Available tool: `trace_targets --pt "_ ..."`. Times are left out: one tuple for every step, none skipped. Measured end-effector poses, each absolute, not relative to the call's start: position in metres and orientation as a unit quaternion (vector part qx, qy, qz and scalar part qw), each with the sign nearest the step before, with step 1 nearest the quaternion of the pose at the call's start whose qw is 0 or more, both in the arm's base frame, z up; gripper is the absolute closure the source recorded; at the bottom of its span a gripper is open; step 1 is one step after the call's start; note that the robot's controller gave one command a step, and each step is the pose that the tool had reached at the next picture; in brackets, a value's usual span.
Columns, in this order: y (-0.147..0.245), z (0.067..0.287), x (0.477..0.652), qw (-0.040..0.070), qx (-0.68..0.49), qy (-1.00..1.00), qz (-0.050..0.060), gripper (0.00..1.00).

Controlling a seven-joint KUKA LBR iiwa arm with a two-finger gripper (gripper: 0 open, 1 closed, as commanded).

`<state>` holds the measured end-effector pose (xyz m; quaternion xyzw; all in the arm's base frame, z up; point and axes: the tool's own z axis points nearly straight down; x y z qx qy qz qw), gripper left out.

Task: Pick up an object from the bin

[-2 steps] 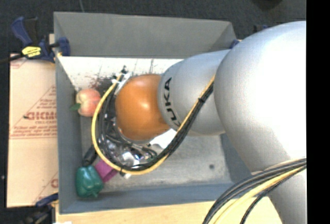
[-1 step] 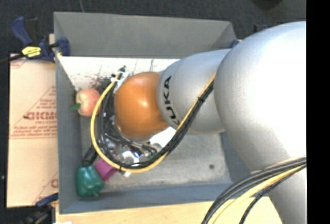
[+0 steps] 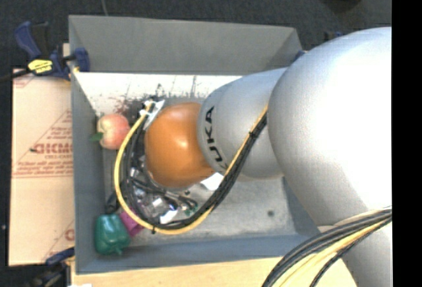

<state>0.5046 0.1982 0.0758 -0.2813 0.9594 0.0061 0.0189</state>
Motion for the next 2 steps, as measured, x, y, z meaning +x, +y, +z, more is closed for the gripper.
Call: trace_targets --pt "0.199 0.081 0.506 0.019 -0.286 0.958 0.006 1.0" --pt "0.217 0.08 0.518 0.022 -0.309 0.951 0.004 1.0"
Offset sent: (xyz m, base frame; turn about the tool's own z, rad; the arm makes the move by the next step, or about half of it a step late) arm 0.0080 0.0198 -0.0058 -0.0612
